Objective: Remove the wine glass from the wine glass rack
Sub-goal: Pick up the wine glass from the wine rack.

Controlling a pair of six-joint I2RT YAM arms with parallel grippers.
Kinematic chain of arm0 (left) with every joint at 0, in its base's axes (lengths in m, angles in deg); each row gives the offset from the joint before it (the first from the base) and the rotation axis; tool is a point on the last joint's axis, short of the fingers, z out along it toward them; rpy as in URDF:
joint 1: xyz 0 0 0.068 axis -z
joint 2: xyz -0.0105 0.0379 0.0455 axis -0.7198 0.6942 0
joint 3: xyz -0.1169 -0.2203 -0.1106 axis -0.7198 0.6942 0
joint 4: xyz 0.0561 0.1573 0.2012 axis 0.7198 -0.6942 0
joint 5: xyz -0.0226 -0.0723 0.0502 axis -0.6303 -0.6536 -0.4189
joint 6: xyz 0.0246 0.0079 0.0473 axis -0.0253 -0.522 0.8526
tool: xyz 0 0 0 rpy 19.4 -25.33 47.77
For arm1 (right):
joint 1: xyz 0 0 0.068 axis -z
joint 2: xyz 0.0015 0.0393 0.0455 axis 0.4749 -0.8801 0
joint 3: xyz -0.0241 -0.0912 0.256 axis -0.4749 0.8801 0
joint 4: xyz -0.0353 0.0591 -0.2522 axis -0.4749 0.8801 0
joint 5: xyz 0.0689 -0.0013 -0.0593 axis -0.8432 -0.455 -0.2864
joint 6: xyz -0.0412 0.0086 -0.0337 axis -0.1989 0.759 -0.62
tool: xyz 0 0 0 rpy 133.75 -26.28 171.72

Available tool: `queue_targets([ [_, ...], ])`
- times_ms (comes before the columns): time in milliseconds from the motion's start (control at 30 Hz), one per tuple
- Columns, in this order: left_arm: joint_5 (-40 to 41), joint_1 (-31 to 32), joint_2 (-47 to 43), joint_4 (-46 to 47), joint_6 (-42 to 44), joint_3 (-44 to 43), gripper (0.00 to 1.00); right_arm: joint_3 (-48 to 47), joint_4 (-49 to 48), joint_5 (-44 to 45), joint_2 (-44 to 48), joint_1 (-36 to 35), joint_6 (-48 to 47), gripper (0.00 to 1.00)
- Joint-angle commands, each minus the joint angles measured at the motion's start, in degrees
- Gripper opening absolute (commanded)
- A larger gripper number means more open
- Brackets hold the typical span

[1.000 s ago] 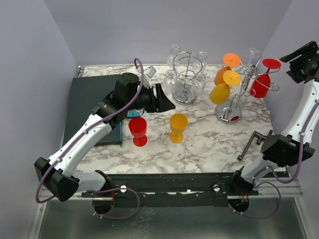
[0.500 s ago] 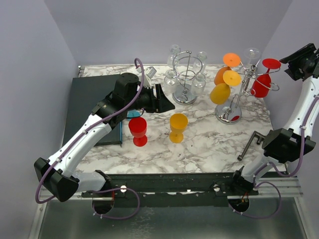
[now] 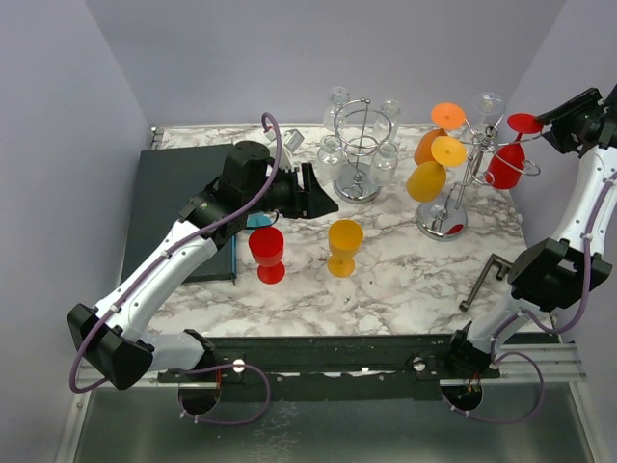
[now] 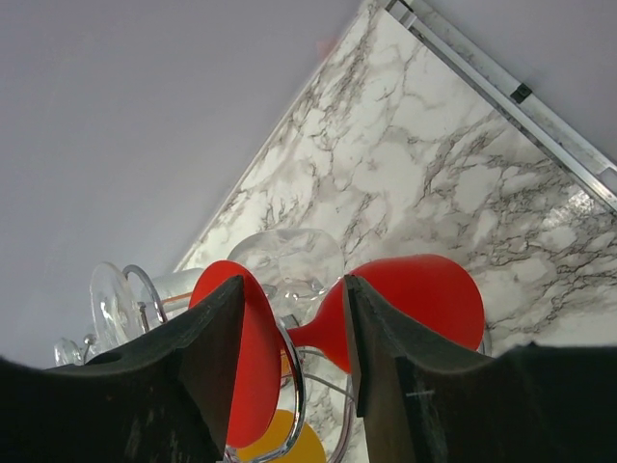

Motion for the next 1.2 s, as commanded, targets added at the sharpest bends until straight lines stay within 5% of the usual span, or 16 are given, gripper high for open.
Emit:
queue_targets([
  [0, 0.6, -0.2, 0.6, 0.2, 1.0, -0.5, 0.59, 2.4, -3.3, -3.6, 0.2, 0.4, -0.3, 0.5],
  [1167, 0.2, -0.2, 1.7, 0.6, 0.8, -0.1, 0.59, 3.2, -3.8, -0.6, 4.2, 0.4, -2.1, 0.13],
])
